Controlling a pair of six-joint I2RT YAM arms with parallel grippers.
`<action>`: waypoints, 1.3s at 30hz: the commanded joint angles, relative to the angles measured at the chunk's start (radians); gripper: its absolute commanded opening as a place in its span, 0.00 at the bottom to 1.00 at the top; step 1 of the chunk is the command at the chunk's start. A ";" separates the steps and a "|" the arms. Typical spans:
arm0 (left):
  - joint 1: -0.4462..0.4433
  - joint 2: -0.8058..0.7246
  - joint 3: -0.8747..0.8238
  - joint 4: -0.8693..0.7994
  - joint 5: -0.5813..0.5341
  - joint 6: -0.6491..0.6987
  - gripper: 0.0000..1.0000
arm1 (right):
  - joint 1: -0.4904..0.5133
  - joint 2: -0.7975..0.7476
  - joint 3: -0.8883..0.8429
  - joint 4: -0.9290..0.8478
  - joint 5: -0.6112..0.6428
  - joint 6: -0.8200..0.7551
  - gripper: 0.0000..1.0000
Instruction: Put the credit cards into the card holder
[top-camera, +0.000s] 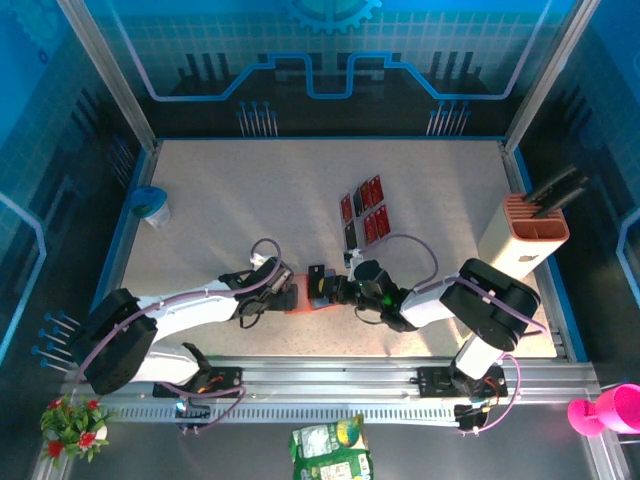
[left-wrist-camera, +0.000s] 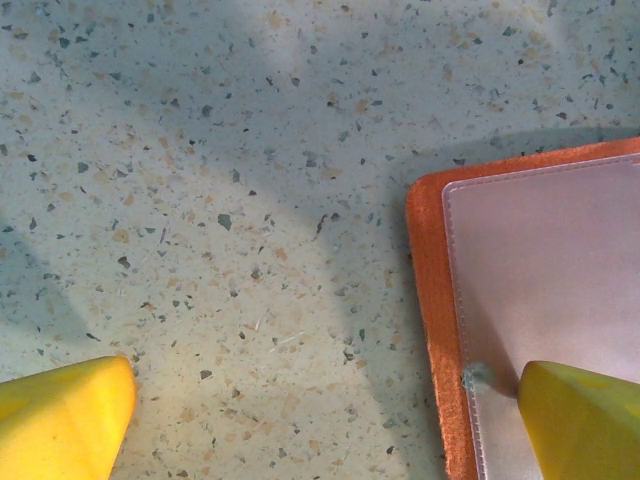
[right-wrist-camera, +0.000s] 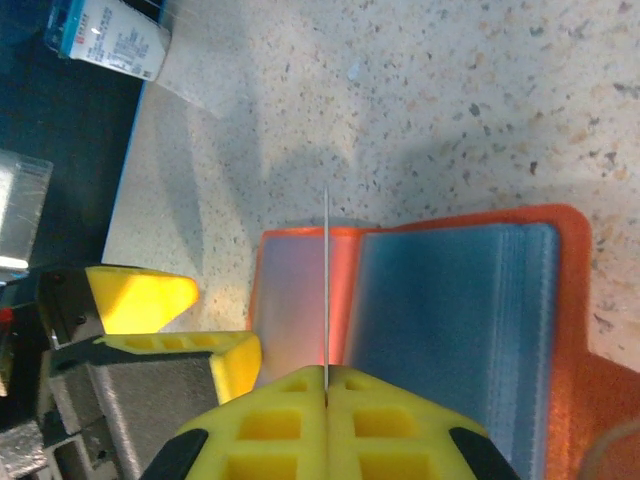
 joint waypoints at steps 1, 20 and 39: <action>-0.005 0.009 -0.005 -0.018 -0.022 -0.008 0.99 | 0.018 0.026 -0.012 0.017 0.023 0.002 0.00; -0.004 0.014 -0.004 -0.015 -0.019 -0.005 0.99 | 0.021 0.104 -0.035 0.141 -0.009 0.058 0.00; -0.006 0.014 -0.004 -0.010 -0.016 -0.003 0.99 | 0.021 0.155 -0.040 0.185 -0.036 0.106 0.00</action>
